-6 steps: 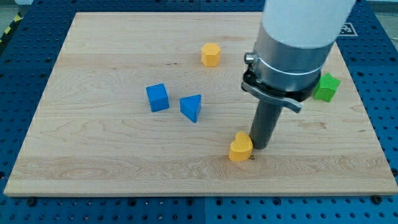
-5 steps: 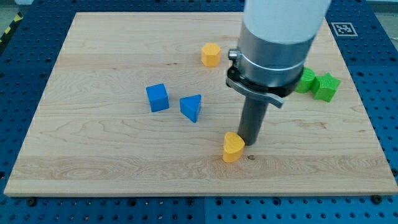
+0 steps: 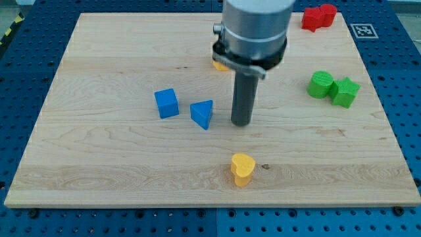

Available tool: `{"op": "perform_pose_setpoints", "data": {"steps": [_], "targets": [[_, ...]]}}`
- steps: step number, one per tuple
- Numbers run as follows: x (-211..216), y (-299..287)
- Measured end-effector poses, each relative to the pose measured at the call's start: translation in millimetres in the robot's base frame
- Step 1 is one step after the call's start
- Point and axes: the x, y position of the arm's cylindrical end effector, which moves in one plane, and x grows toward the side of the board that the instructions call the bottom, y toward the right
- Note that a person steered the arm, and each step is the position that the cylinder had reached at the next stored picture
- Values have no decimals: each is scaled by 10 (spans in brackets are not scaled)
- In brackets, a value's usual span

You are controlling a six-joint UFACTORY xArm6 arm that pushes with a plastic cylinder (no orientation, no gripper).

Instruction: Slide the yellow hexagon towards center

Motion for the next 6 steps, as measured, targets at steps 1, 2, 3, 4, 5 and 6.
{"op": "perform_pose_setpoints", "data": {"steps": [1,2,3,4,5,6], "targets": [[-422,-218],[-952,-741],[-1575,-940],[-1605,-486],[-1523,-426],[-1483,-219]]}}
